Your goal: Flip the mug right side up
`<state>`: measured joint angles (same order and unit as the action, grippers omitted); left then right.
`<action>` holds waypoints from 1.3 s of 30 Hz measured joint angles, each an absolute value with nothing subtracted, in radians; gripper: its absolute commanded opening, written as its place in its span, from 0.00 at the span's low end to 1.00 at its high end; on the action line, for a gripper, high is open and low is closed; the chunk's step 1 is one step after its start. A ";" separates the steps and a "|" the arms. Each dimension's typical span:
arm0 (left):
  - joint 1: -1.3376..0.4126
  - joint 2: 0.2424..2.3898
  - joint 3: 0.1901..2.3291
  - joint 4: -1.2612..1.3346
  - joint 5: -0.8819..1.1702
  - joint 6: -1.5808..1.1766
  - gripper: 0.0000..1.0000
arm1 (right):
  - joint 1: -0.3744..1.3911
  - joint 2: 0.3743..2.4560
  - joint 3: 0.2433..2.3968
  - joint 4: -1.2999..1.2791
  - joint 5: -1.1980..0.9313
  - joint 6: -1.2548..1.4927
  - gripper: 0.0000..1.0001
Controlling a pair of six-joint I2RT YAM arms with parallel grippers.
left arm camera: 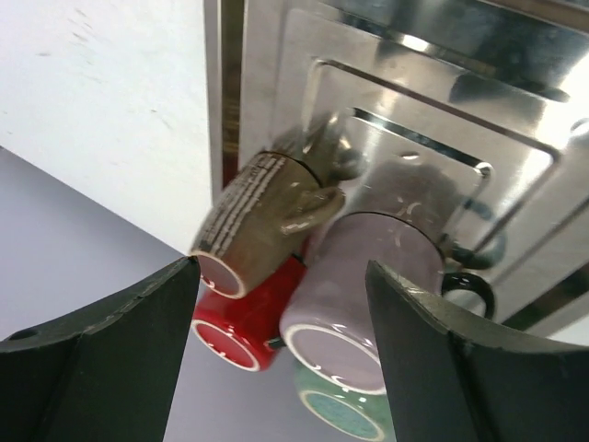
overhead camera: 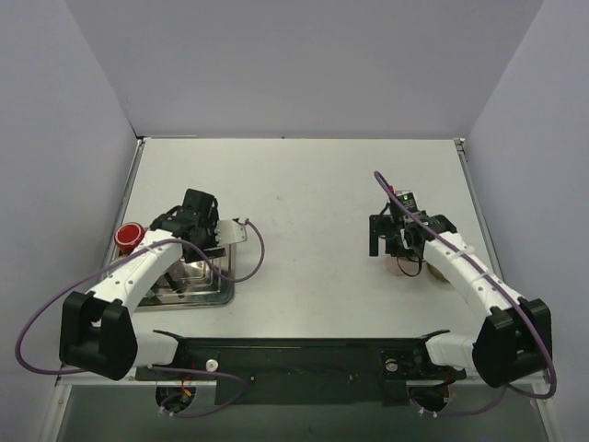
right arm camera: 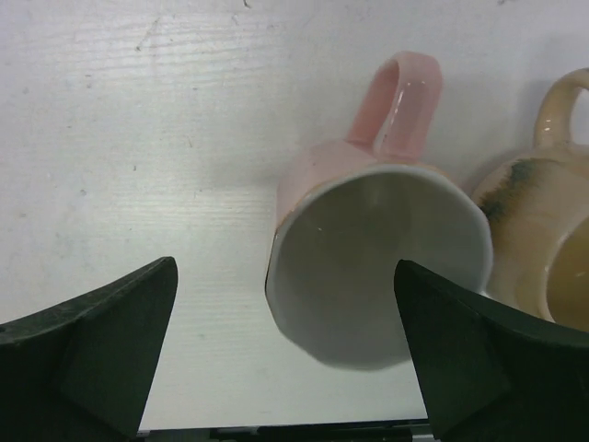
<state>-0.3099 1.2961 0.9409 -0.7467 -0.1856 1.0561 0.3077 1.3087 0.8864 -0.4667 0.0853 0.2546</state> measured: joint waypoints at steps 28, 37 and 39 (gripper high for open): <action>-0.273 1.591 0.915 -0.677 -0.310 1.607 0.51 | 0.355 1.012 0.891 -0.502 0.036 0.220 0.99; -0.254 1.611 0.818 -0.497 -0.311 1.713 0.42 | 0.361 1.004 0.891 -0.503 -0.019 0.210 0.99; -0.253 1.611 0.804 -0.484 -0.307 1.728 0.30 | 0.361 0.998 0.891 -0.503 -0.028 0.208 0.99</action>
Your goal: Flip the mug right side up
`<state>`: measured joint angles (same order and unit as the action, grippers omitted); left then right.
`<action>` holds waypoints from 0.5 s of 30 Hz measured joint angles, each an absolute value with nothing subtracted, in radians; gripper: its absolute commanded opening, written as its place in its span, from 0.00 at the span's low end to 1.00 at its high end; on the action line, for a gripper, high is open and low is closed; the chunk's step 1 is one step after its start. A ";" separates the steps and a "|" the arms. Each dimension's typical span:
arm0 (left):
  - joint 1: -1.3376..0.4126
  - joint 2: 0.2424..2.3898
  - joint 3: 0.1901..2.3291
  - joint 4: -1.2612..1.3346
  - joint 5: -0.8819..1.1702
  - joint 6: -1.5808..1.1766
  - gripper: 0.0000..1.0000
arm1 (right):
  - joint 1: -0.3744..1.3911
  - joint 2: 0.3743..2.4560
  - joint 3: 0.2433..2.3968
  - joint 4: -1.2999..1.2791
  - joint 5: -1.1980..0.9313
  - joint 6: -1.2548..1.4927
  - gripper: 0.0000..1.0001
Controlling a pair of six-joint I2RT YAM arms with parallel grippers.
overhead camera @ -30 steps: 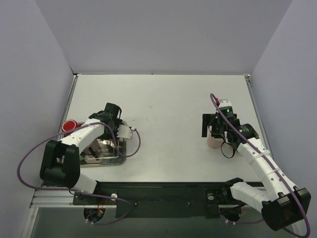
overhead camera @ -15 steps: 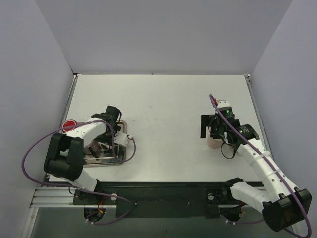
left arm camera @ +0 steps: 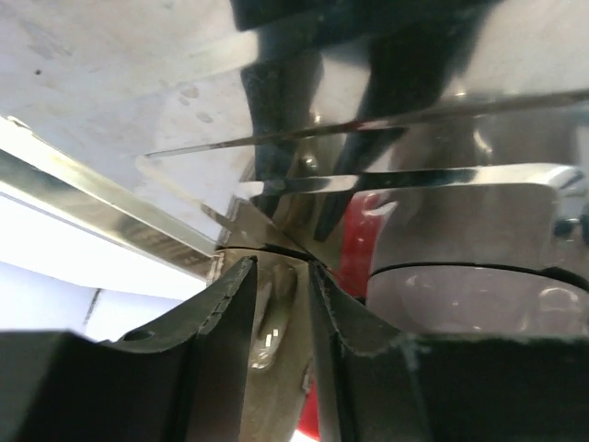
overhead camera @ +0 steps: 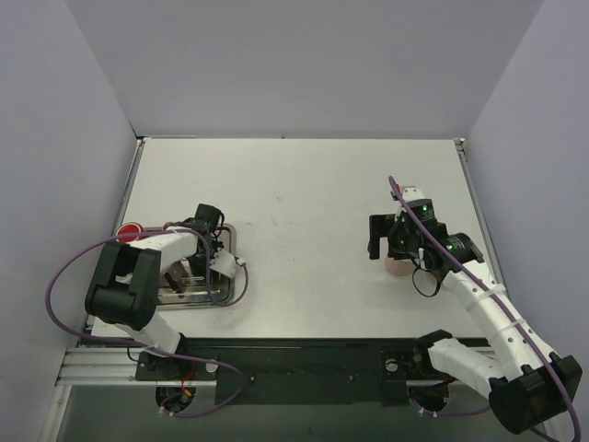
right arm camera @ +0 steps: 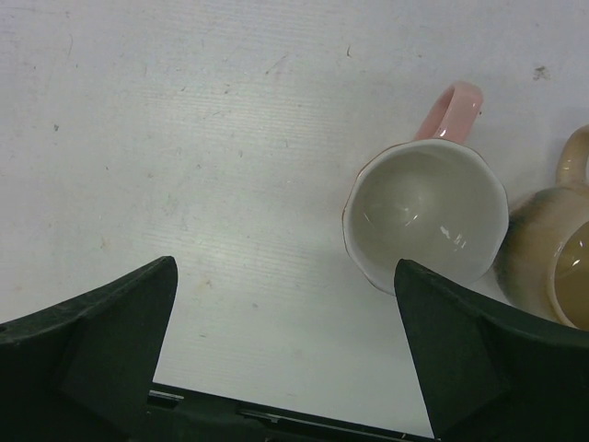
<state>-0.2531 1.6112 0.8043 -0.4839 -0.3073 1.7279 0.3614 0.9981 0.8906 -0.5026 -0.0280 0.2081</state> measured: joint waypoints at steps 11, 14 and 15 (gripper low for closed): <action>-0.282 1.585 0.812 -0.432 -0.272 1.703 0.00 | 0.363 0.955 0.893 -0.516 -0.046 0.208 0.98; -0.314 1.544 0.892 -0.495 -0.198 1.588 0.00 | 0.378 0.953 0.916 -0.542 -0.042 0.211 0.98; -0.323 1.535 0.953 -0.538 -0.160 1.522 0.00 | 0.391 0.950 0.926 -0.545 -0.040 0.212 0.98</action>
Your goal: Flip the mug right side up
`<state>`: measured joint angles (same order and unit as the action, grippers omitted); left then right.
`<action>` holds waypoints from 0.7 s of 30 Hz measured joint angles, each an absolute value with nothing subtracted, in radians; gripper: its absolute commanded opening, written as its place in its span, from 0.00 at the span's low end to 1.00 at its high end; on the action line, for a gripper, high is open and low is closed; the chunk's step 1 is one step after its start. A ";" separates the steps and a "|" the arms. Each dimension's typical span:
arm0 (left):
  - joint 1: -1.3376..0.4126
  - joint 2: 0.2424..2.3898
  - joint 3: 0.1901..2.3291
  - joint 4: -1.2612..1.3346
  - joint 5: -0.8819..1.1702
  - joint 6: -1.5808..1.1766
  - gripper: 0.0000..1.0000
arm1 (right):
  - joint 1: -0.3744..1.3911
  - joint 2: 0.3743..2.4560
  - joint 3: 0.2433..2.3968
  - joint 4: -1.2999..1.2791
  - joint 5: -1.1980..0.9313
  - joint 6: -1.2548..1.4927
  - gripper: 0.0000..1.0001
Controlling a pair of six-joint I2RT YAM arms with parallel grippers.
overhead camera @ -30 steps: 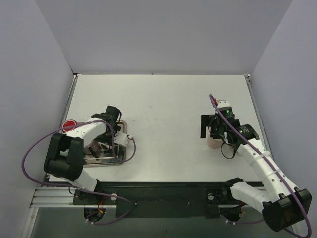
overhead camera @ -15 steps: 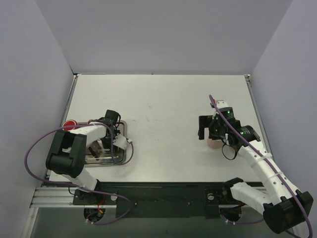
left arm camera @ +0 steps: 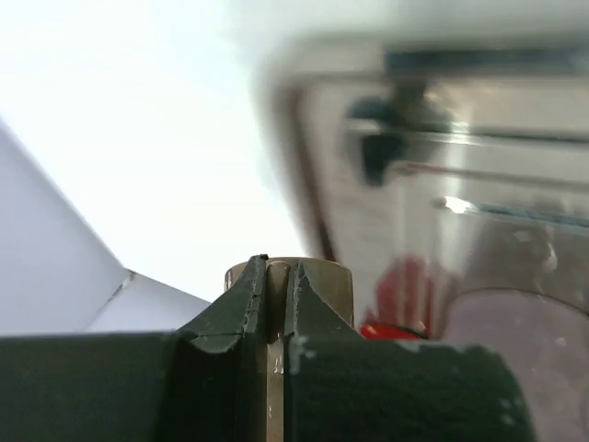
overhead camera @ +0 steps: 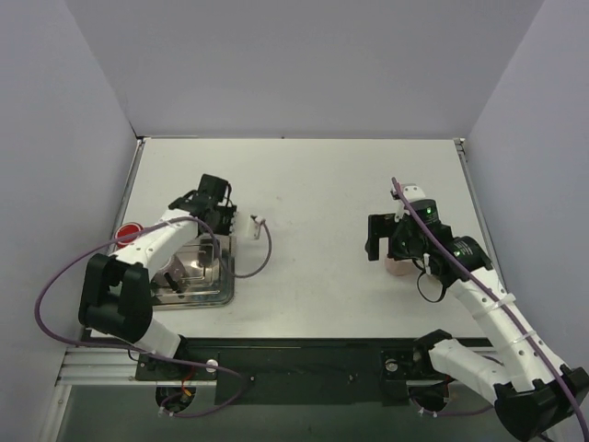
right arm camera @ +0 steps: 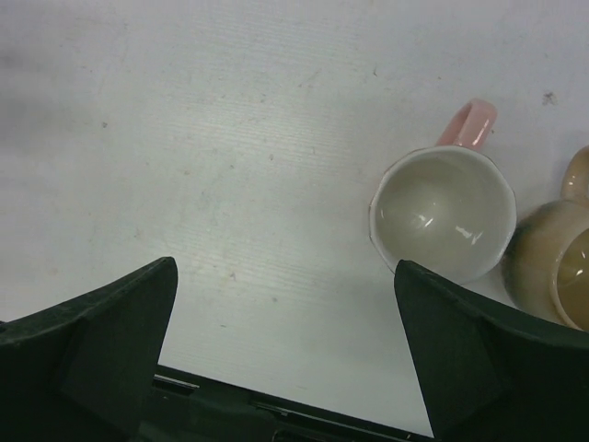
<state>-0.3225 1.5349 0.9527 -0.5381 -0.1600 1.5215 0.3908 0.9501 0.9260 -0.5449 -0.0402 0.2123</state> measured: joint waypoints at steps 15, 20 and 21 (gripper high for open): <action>-0.342 1.285 1.452 -0.588 0.648 0.277 0.00 | 0.771 0.892 0.944 -0.054 -0.268 0.290 0.98; -0.372 1.260 1.446 -0.511 0.843 0.013 0.00 | 0.807 0.952 0.935 0.223 -0.339 0.397 0.93; -0.379 1.259 1.441 -0.501 0.867 -0.018 0.00 | 0.811 0.980 0.941 0.263 -0.353 0.419 0.89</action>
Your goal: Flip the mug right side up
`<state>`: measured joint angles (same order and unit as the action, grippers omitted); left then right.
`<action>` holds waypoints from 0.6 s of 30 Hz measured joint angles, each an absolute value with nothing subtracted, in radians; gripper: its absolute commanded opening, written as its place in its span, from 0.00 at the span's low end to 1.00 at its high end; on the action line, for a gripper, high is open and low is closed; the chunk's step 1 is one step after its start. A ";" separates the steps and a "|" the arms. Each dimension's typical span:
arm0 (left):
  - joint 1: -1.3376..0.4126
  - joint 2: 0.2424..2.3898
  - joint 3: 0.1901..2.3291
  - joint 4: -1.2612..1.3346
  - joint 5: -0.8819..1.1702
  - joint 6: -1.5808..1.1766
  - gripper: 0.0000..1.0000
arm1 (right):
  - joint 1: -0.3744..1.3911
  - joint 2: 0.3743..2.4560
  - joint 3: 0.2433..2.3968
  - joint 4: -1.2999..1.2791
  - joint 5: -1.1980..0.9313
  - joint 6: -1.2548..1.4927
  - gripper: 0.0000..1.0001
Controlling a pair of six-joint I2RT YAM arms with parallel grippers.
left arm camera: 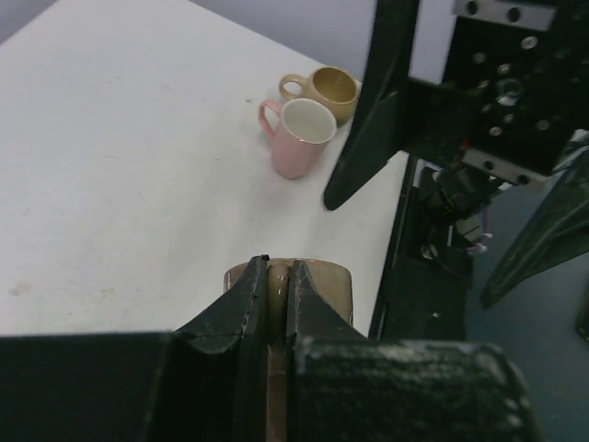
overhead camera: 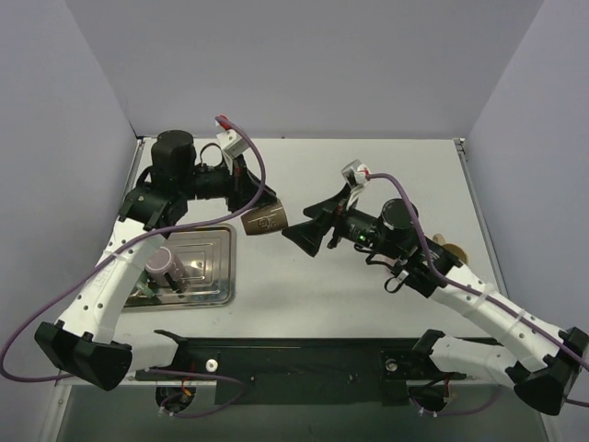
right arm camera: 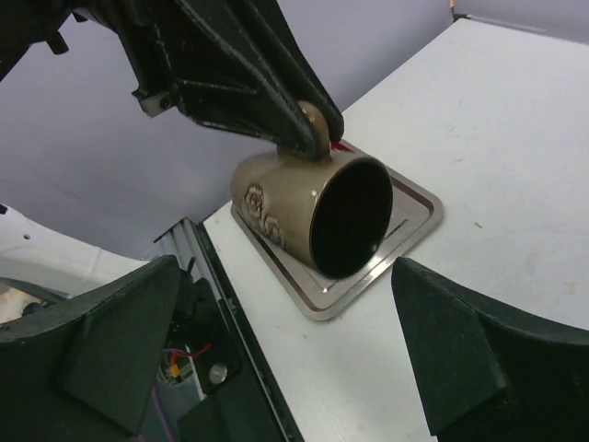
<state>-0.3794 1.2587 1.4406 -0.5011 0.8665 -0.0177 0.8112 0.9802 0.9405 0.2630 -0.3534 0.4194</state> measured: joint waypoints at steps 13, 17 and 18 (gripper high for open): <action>-0.410 1.258 1.390 -0.428 1.002 -0.120 0.79 | 0.831 1.224 0.965 0.481 -0.579 0.647 0.00; -0.415 1.249 1.402 -0.489 0.939 -0.030 0.91 | 0.837 1.204 0.987 0.364 -0.509 0.573 0.00; -0.412 1.249 1.413 -0.537 0.873 0.023 0.91 | 0.838 1.200 1.002 0.274 -0.439 0.537 0.00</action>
<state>-0.4122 1.2491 1.4132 -0.5373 0.8734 0.0235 0.8379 1.2003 1.0023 0.2737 -0.4389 0.5365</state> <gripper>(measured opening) 0.896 0.095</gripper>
